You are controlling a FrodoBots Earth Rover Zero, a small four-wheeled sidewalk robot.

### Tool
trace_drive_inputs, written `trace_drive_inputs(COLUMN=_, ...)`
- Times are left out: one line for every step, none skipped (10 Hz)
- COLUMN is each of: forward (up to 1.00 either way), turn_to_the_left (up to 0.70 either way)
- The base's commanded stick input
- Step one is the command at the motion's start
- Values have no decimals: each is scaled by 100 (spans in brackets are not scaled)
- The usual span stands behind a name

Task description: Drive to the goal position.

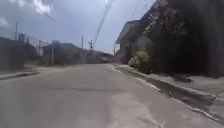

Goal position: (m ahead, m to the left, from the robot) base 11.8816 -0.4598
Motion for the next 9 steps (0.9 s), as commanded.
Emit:
trace_drive_inputs(forward=70, turn_to_the_left=0)
trace_drive_inputs(forward=70, turn_to_the_left=0)
trace_drive_inputs(forward=70, turn_to_the_left=0)
trace_drive_inputs(forward=70, turn_to_the_left=0)
trace_drive_inputs(forward=70, turn_to_the_left=0)
trace_drive_inputs(forward=70, turn_to_the_left=0)
trace_drive_inputs(forward=70, turn_to_the_left=0)
trace_drive_inputs(forward=70, turn_to_the_left=0)
trace_drive_inputs(forward=70, turn_to_the_left=0)
